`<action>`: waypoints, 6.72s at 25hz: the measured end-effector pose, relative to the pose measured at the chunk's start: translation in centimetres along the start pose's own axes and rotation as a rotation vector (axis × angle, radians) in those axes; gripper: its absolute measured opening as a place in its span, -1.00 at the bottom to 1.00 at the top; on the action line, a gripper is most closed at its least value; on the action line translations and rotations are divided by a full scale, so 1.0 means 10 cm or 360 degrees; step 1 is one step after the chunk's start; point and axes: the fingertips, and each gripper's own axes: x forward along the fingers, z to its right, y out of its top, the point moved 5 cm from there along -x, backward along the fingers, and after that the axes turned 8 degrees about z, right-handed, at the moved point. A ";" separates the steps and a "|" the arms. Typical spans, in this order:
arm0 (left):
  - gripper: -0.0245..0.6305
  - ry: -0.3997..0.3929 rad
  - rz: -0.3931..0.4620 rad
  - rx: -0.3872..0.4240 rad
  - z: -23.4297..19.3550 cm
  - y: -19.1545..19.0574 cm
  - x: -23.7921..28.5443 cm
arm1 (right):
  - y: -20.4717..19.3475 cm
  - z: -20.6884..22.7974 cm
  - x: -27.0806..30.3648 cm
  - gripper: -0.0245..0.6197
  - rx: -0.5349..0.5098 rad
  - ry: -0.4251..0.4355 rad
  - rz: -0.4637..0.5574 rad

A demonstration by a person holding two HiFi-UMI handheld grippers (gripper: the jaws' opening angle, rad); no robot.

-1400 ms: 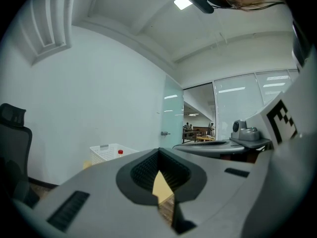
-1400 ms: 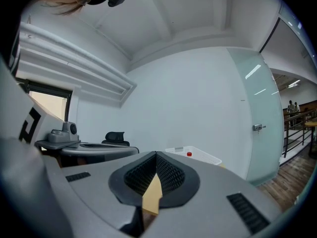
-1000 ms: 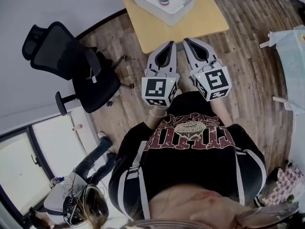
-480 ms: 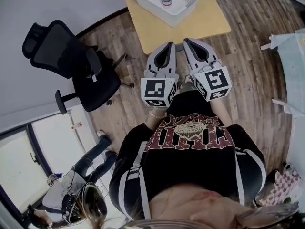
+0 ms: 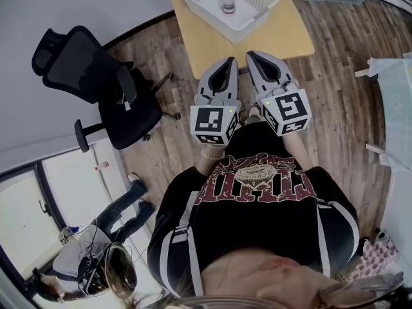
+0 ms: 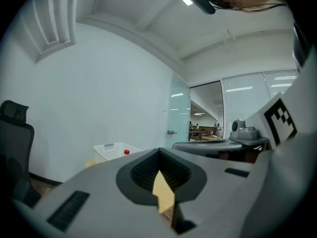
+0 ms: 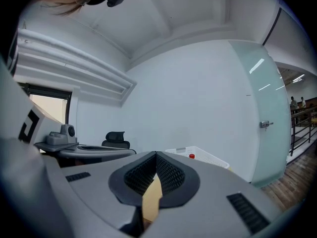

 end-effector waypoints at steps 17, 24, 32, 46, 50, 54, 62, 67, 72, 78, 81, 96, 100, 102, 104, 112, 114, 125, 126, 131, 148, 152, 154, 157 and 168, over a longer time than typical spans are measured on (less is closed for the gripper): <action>-0.78 0.0123 -0.0013 -0.0009 -0.03 0.02 0.70 | 0.07 0.63 0.41 -0.87 -0.0002 0.0141 -0.0042; -0.78 0.0168 0.0001 0.0015 0.03 0.02 0.90 | 0.09 0.85 0.51 -0.87 -0.0013 0.0200 -0.0034; -0.78 0.0202 0.0012 0.0011 0.05 0.00 1.00 | 0.09 1.00 0.53 -0.87 -0.0029 0.0223 -0.0042; -0.78 0.0132 0.0030 0.0017 -0.05 0.05 1.25 | 0.11 1.15 0.67 -0.87 -0.0035 0.0150 -0.0032; -0.78 0.0107 0.0026 0.0019 -0.12 0.08 1.32 | 0.12 1.15 0.77 -0.87 -0.0032 0.0132 -0.0033; -0.78 0.0093 0.0011 0.0006 -0.21 0.05 1.37 | 0.09 1.14 0.86 -0.87 -0.0031 0.0122 -0.0045; -0.78 0.0048 0.0001 -0.0010 -0.45 0.05 1.48 | 0.06 1.15 1.09 -0.87 -0.0031 0.0068 -0.0055; -0.78 0.0009 -0.0003 -0.0020 -0.63 0.06 1.60 | 0.04 1.18 1.28 -0.87 -0.0033 0.0024 -0.0062; -0.78 -0.0032 -0.0013 -0.0034 -0.80 0.06 1.71 | 0.01 1.19 1.46 -0.87 -0.0035 -0.0014 -0.0079; -0.78 -0.0071 -0.0029 -0.0048 -1.01 0.04 1.81 | -0.03 1.18 1.69 -0.87 -0.0037 -0.0050 -0.0096; -0.78 -0.0084 -0.0033 -0.0047 -1.11 0.03 1.85 | -0.06 1.18 1.79 -0.87 -0.0039 -0.0066 -0.0100; -0.78 -0.0160 -0.0088 -0.0043 -1.41 -0.05 2.04 | -0.19 1.22 2.12 -0.87 -0.0024 -0.0131 -0.0129; -0.78 -0.0169 -0.0098 -0.0036 -1.43 -0.08 2.05 | -0.24 1.24 2.17 -0.87 -0.0012 -0.0135 -0.0139; -0.78 -0.0164 -0.0098 -0.0034 -1.46 -0.08 2.06 | -0.26 1.25 2.20 -0.87 -0.0009 -0.0131 -0.0142; -0.78 -0.0155 -0.0099 -0.0033 -1.48 -0.07 2.08 | -0.27 1.26 2.23 -0.87 -0.0007 -0.0126 -0.0146; -0.78 -0.0074 -0.0113 -0.0040 -1.50 -0.11 2.12 | -0.33 1.36 2.29 -0.87 0.0005 -0.0077 -0.0190; -0.78 -0.0047 -0.0118 -0.0046 -1.51 -0.11 2.15 | -0.33 1.40 2.33 -0.87 0.0002 -0.0058 -0.0205; -0.78 0.0097 -0.0118 -0.0079 -1.54 -0.09 2.28 | -0.36 1.61 2.48 -0.87 -0.0002 0.0032 -0.0284; -0.78 0.0106 -0.0120 -0.0082 -1.54 -0.09 2.29 | -0.36 1.63 2.49 -0.87 -0.0003 0.0039 -0.0292; -0.78 0.0150 -0.0124 -0.0090 -1.57 -0.09 2.35 | -0.40 1.71 2.56 -0.87 0.0000 0.0054 -0.0321; -0.78 0.0252 -0.0133 -0.0106 -1.65 -0.15 2.29 | -0.73 1.82 2.82 -0.87 -0.0007 0.0066 -0.0478; -0.78 0.0257 -0.0138 -0.0105 -1.68 -0.15 2.29 | -0.77 1.86 2.89 -0.87 -0.0016 0.0043 -0.0486; -0.78 0.0259 -0.0137 -0.0102 -1.69 -0.15 2.29 | -0.79 1.88 2.92 -0.86 -0.0011 0.0046 -0.0487; -0.78 0.0263 -0.0143 -0.0083 -1.68 -0.15 2.30 | -0.83 1.91 2.96 -0.86 -0.0006 0.0062 -0.0496; -0.78 0.0290 -0.0149 -0.0076 -1.68 -0.15 2.32 | -0.97 1.98 3.07 -0.72 -0.0013 0.0105 -0.0564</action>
